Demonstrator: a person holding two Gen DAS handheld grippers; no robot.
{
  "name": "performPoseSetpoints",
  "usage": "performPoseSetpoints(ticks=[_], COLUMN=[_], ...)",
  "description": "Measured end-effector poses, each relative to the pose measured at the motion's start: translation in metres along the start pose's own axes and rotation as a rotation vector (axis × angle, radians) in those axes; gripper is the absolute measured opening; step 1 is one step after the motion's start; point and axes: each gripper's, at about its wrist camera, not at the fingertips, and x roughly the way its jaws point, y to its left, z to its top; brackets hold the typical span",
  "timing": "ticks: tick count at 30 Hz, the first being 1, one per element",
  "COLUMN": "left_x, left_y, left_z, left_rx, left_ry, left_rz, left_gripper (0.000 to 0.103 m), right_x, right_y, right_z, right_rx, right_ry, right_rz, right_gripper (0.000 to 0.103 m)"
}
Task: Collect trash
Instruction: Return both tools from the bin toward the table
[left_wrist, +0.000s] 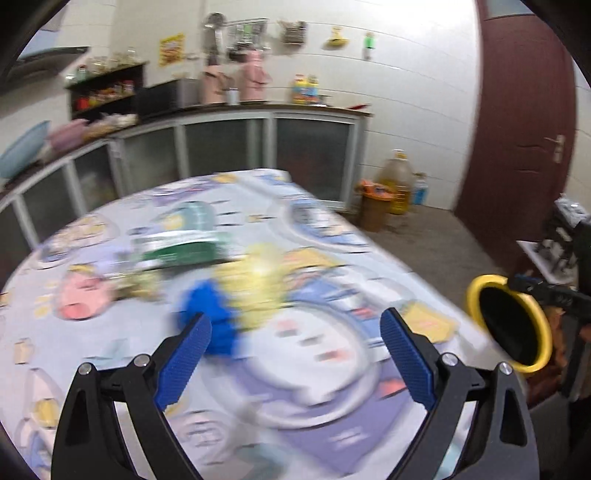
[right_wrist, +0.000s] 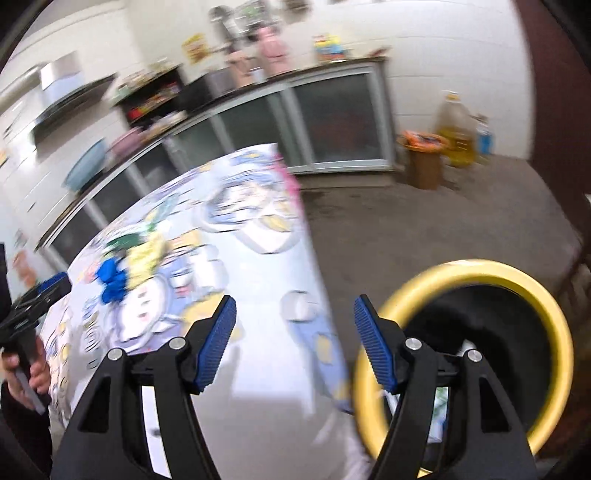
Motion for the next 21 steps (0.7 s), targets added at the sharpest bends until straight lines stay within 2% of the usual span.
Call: performPoseSetpoints(ticks=[5,9,14,21], left_x=[-0.012,-0.011,0.006,0.047], left_y=[0.071,0.099,0.135,0.167], left_z=[-0.009,-0.014,-0.01,-0.002], left_rx=[-0.031,-0.031,-0.089,-0.113], left_ry=[0.009,0.018,0.043,0.085], left_rz=[0.098,0.148,0.146,0.147], left_gripper=[0.089,0.089,0.089,0.089], right_x=[0.037,0.068,0.103,0.152], right_y=[0.058,0.109,0.149,0.171], right_z=[0.017,0.029,0.039,0.055], right_rx=[-0.086,-0.196,-0.274,-0.292], right_ry=[0.044,0.07,0.11,0.179], right_rz=[0.1,0.136,0.168,0.2], right_gripper=[0.064,0.065,0.065,0.065])
